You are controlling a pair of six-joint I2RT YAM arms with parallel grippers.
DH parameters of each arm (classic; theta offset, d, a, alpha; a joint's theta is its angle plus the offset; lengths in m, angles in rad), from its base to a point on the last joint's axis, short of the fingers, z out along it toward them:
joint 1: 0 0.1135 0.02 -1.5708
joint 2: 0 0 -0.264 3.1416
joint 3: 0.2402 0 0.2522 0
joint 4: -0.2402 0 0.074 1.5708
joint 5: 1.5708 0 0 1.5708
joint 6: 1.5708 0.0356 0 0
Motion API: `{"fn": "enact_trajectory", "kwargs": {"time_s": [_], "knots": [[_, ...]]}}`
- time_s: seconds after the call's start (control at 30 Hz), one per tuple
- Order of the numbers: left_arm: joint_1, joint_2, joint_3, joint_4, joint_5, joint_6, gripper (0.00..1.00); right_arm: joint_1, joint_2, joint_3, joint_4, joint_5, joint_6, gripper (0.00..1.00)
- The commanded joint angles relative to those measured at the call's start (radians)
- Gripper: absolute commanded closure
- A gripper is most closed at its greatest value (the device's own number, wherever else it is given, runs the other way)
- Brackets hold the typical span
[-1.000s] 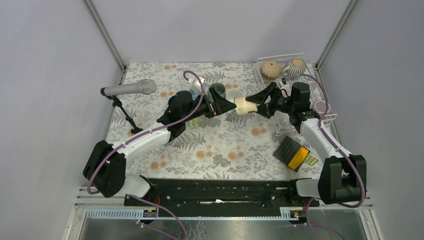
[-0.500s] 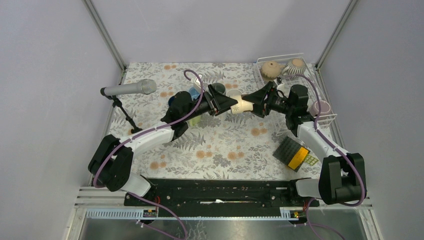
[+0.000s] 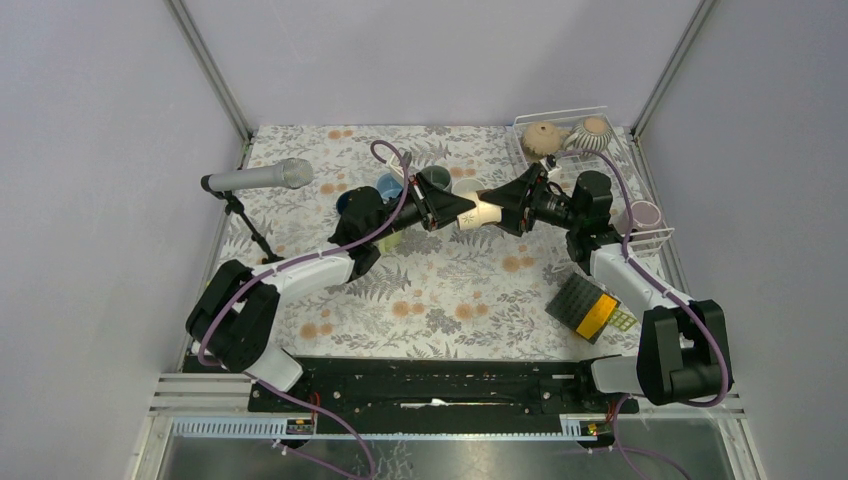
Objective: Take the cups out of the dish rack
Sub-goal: Place the cup into the cup.
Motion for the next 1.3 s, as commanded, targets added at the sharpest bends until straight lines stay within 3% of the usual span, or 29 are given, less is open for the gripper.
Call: {"fn": "enact_trajectory", "kwargs": {"time_s": [0.0, 0.1, 0.33, 0.47, 0.57, 0.7, 0.8, 1.27], "knots": [[0.001, 0.005, -0.004, 0.104, 0.025, -0.011, 0.83, 0.015, 0.003, 0.004, 0.061, -0.016, 0.004, 0.79], [0.002, 0.010, 0.000, 0.105, 0.030, -0.013, 1.00, 0.017, -0.001, 0.002, 0.061, -0.012, 0.001, 0.79], [0.001, -0.002, 0.008, 0.074, 0.032, 0.008, 1.00, 0.020, -0.006, 0.010, 0.036, 0.007, -0.025, 0.71], [0.002, -0.011, 0.004, 0.076, 0.033, 0.016, 1.00, 0.020, -0.014, 0.013, 0.007, 0.021, -0.047, 0.56], [0.001, -0.012, 0.004, 0.073, 0.032, 0.023, 1.00, 0.021, -0.026, 0.016, -0.025, 0.034, -0.072, 0.33], [0.001, -0.017, 0.009, 0.070, 0.032, 0.036, 1.00, 0.020, -0.051, 0.033, -0.112, 0.065, -0.131, 0.11], [0.001, -0.019, 0.017, 0.051, 0.032, 0.053, 1.00, 0.020, -0.070, 0.048, -0.179, 0.092, -0.182, 0.01], [0.002, -0.045, 0.049, -0.045, 0.014, 0.125, 1.00, 0.020, -0.147, 0.053, -0.362, 0.243, -0.276, 0.00]]}}
